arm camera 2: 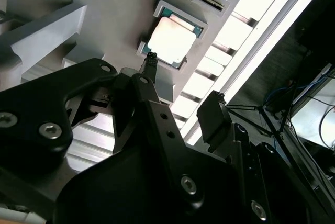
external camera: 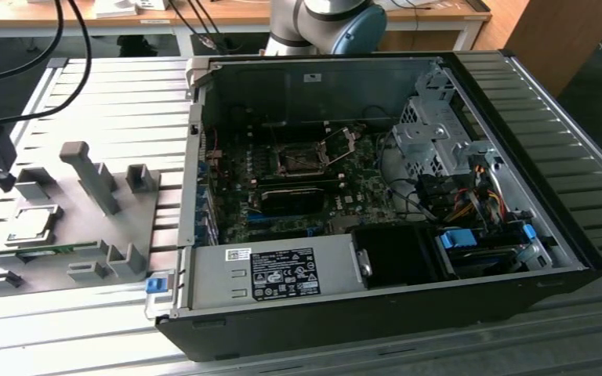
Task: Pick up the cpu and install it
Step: 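Pick up the cpu and move it towards the insertion slot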
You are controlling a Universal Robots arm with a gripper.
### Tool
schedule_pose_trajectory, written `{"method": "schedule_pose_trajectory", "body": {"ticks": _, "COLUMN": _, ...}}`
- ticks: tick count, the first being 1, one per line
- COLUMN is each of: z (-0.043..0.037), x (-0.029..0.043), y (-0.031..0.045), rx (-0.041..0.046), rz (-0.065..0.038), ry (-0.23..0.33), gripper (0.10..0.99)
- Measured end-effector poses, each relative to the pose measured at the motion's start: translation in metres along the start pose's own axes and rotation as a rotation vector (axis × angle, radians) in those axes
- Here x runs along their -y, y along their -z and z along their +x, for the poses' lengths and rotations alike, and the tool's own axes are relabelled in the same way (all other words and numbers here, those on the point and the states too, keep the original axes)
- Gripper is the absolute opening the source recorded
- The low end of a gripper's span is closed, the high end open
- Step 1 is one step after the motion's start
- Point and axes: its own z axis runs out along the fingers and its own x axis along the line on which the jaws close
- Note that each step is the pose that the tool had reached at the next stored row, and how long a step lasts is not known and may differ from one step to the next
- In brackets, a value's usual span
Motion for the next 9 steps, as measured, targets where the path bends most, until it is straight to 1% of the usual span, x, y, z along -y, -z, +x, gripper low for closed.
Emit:
{"method": "schedule_pose_trajectory", "body": {"ticks": 3, "z": -0.0001, "x": 0.0002, "y": -0.003, "rx": -0.0013, "rz": 0.0, "ry": 0.001, "gripper": 0.588}}
{"method": "schedule_pose_trajectory", "body": {"ticks": 6, "z": -0.0002, "x": 0.0007, "y": -0.0081, "rx": -0.0035, "rz": 0.001, "ry": 0.012, "gripper": 0.588}}
{"method": "schedule_pose_trajectory", "body": {"ticks": 9, "z": -0.0006, "x": 0.0011, "y": -0.0128, "rx": -0.0033, "rz": 0.004, "ry": 0.012, "gripper": 0.588}}
